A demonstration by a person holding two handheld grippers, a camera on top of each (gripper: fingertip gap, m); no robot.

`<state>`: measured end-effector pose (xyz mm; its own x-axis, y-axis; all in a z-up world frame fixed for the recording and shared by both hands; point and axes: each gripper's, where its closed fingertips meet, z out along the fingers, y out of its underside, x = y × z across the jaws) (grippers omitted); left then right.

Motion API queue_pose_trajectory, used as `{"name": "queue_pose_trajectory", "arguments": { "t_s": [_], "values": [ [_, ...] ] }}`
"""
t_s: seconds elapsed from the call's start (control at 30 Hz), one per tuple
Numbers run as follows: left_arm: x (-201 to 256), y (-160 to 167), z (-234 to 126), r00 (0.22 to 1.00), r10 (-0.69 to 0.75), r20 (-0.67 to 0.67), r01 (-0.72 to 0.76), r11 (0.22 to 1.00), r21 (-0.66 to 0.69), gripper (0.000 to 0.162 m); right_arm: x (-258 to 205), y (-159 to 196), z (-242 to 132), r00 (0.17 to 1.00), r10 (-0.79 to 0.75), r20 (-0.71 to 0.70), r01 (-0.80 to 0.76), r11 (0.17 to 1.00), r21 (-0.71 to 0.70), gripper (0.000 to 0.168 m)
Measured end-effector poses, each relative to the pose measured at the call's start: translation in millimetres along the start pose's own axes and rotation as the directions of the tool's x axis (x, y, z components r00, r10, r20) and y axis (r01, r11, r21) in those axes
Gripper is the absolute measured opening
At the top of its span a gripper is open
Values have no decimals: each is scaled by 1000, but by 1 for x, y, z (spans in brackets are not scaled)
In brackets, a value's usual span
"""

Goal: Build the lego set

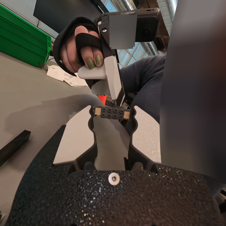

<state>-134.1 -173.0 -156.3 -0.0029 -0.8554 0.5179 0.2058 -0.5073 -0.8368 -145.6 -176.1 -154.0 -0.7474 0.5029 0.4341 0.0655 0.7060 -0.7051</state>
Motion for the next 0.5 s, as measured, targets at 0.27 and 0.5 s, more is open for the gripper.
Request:
{"name": "queue_pose_trajectory", "arguments": {
  "t_s": [0.27,0.5],
  "values": [
    [-1,-3,-1,1000,1,4,-1,1000,22,60,1,3,-1,996,67,-65,-64,997,49,22],
    [0,-12,-9,990,99,104,-110,988,105,60,2,20,-12,960,206,-192,-193,978,81,22]
  ]
}}
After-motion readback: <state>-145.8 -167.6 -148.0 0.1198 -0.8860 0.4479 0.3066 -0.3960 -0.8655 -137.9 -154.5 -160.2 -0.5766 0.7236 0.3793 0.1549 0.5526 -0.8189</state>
